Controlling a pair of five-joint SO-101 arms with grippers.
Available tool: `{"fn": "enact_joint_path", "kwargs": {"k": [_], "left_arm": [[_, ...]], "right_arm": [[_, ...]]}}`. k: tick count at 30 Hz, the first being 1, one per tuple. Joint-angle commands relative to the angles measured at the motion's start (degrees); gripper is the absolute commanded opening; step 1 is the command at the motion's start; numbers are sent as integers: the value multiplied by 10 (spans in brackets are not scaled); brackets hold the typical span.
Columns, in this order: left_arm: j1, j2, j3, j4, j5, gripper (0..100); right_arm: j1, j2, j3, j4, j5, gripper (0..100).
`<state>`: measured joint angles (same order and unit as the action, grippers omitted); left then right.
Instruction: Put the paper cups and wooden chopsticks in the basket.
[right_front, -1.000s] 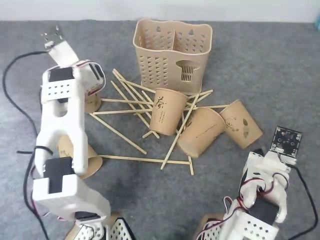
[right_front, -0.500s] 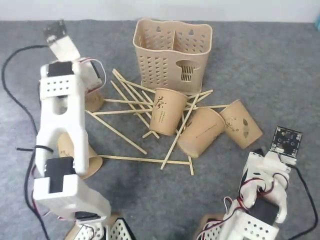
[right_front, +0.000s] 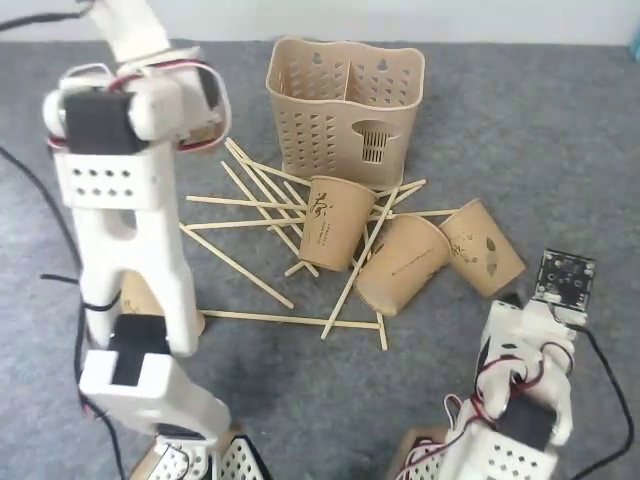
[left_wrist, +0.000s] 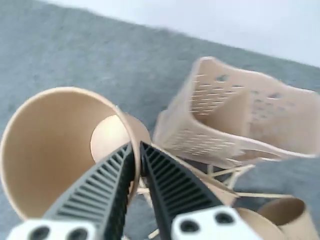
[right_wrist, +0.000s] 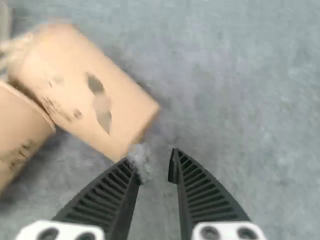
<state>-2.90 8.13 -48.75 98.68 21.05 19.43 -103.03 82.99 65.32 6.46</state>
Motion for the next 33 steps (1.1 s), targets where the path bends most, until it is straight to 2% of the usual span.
{"fn": "enact_joint_path", "kwargs": {"k": [1, 6, 16, 22, 28, 33], "left_arm": [[74, -12, -68, 6, -7, 10], [158, -12, -120, -25, -7, 10], [218, -4, -103, -215, -8, 10], [265, 70, -83, -297, -42, 10], [268, 162, -124, -316, -77, 10], [258, 224, -172, -316, -89, 10]], "right_arm": [[-22, -7, -80, -15, -24, 86], [-92, -6, -90, -14, -35, 86], [-96, 65, -82, -16, -40, 86], [-96, 89, -28, -63, -36, 86], [-95, 89, -48, -64, -40, 86], [-115, 131, -198, -29, -45, 91]]}}
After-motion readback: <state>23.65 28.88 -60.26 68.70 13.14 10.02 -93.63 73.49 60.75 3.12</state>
